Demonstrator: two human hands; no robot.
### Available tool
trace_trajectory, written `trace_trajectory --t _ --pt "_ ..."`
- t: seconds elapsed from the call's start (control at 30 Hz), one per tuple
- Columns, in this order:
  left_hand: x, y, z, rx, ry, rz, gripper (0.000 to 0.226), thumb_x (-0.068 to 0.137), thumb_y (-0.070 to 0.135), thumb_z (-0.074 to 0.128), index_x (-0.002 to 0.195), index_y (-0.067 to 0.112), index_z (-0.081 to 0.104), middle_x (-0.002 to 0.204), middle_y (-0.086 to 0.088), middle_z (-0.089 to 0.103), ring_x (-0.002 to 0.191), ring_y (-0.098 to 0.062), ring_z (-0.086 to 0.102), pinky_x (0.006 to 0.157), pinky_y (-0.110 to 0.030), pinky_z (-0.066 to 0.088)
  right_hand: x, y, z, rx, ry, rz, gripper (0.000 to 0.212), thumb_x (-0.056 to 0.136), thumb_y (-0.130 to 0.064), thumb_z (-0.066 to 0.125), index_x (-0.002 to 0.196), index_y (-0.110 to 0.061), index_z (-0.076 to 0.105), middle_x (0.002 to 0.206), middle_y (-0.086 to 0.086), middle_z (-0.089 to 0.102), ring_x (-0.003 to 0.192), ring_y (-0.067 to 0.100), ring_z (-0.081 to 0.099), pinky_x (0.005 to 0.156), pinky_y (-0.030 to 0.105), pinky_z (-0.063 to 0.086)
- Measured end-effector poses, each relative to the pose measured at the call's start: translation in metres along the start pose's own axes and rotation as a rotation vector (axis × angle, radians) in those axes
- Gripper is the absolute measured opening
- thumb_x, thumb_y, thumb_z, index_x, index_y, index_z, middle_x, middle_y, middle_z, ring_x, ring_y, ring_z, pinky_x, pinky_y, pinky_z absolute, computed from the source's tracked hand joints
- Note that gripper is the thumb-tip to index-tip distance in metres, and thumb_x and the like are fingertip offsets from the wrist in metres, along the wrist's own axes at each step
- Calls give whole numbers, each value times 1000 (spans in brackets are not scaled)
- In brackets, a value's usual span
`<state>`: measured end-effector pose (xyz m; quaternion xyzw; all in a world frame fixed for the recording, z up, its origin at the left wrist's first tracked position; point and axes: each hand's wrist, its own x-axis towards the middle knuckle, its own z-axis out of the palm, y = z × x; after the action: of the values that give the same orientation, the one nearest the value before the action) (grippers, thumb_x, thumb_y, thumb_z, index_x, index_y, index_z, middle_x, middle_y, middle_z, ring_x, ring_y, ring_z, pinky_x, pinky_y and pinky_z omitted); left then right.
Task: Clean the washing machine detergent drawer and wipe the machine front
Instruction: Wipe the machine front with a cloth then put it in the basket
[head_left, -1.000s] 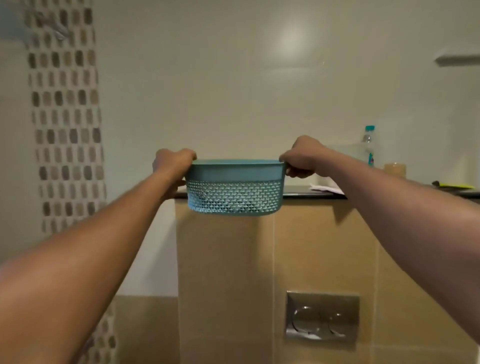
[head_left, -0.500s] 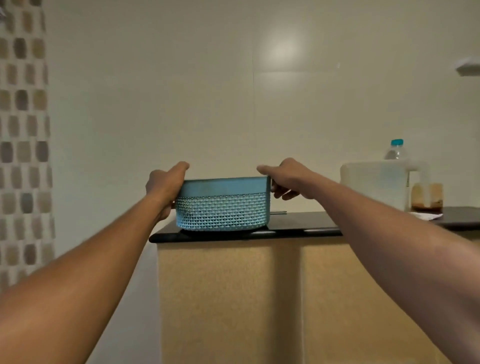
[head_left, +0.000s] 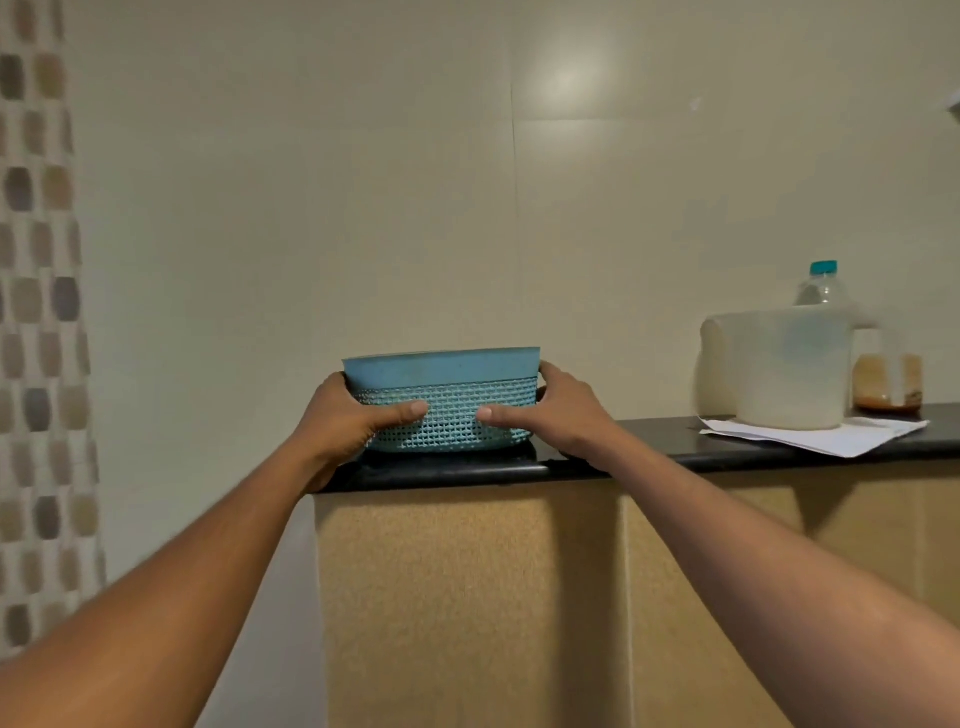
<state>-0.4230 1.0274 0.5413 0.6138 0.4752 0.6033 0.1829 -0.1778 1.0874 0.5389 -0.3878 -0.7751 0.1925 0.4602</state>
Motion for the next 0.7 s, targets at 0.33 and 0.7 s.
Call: trace_trajectory --t 0.33,0.7 --pt "-6 -2 -2 -22 83 59 68 55 25 91 115 17 59 105 7 69 85 1 68 65 -11 54 -2 0 4 -93 27 -83 90 69 -66 77 141 -25 45 113 -14 56 97 6 54 67 7 35" --pt "-4 -8 -6 97 79 -5 106 36 57 96 126 18 56 117 5 69 105 -13 68 92 -36 57 -9 -2 5 -195 68 -3 96 65 -80 69 136 -22 45 121 -1 64 95 16 60 70 26 45"
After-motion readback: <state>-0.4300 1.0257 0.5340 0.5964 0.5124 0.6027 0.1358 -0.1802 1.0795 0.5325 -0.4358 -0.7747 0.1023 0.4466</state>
